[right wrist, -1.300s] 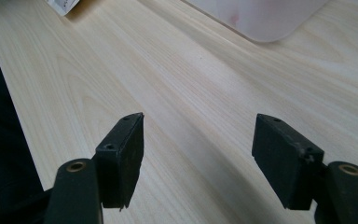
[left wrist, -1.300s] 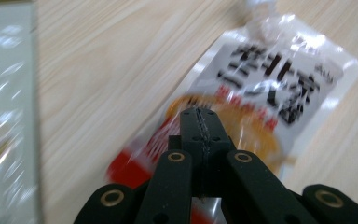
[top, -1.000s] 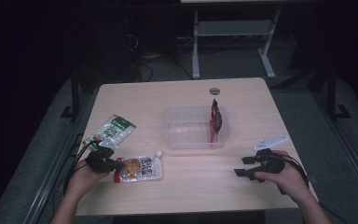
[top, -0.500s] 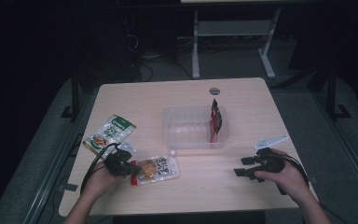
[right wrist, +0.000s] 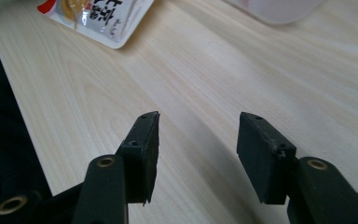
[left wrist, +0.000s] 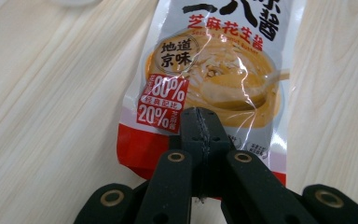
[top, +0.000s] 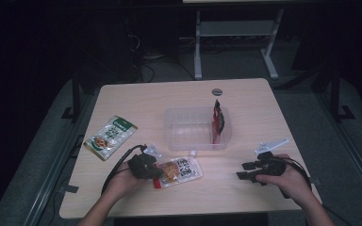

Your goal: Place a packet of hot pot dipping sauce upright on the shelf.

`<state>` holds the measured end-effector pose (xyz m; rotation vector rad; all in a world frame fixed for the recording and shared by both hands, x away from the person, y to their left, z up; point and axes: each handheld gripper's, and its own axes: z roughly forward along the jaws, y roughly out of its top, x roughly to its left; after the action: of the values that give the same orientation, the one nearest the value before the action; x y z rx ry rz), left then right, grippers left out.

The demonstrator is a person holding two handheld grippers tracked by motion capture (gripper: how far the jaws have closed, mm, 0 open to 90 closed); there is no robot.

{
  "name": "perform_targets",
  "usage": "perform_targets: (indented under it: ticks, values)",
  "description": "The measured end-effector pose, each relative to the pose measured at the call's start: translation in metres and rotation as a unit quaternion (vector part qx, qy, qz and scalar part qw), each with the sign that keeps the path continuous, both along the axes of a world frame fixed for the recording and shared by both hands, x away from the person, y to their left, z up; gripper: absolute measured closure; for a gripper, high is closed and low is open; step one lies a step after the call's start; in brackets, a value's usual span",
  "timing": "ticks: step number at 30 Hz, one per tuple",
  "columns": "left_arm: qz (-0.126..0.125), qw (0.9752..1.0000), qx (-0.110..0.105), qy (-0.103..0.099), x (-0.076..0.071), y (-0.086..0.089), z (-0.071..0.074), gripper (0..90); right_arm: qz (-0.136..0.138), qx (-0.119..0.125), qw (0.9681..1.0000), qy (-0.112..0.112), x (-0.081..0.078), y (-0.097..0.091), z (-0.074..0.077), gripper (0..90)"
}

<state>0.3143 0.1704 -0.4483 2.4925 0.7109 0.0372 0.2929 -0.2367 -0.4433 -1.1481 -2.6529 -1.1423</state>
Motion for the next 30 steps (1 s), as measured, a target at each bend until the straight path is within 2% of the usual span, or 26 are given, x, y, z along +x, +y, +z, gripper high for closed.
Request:
perform_targets:
  ticks: [3,4,7,8,10,14,16,18,26,30]
  values:
    - [-0.014,0.9999,0.005,0.002,0.002,-0.007,0.001,90.0,-0.004,0.003,1.0,0.005,0.001,0.002,-0.002,47.8]
    - [-0.012,0.9999,-0.001,0.002,0.002,-0.01,0.0,90.0,-0.002,0.003,1.0,0.008,0.002,0.002,-0.002,47.3]
    - [-0.024,0.9997,-0.001,0.003,0.005,-0.016,0.0,90.0,-0.003,0.01,0.9999,0.01,0.004,0.004,-0.002,48.3]
    - [-0.02,0.9998,-0.007,0.005,0.004,-0.019,-0.001,90.0,-0.005,0.012,0.9999,0.009,0.006,0.005,-0.001,49.2]
    - [-0.028,0.9996,-0.002,0.004,0.006,-0.023,-0.001,90.0,-0.004,0.013,0.9999,0.01,0.008,0.007,0.0,50.2]
    - [-0.031,0.9995,-0.008,0.002,0.006,-0.033,-0.001,90.0,-0.011,0.026,0.9994,0.02,0.012,0.013,0.0,48.9]
    - [-0.037,0.9993,-0.004,0.0,0.006,-0.033,-0.001,90.0,-0.01,0.037,0.9991,0.021,0.016,0.016,0.0,49.0]
    - [-0.033,0.9994,-0.011,0.003,0.006,-0.032,-0.002,90.0,-0.005,0.039,0.999,0.023,0.02,0.022,0.0,49.4]
    - [-0.036,0.9993,-0.012,0.002,0.007,-0.031,-0.002,90.0,0.011,0.035,0.9992,0.017,0.038,0.042,0.002,48.1]
    - [-0.03,0.9993,-0.018,0.011,0.008,-0.03,-0.002,90.0,0.022,0.035,0.999,0.019,0.045,0.053,0.002,47.7]
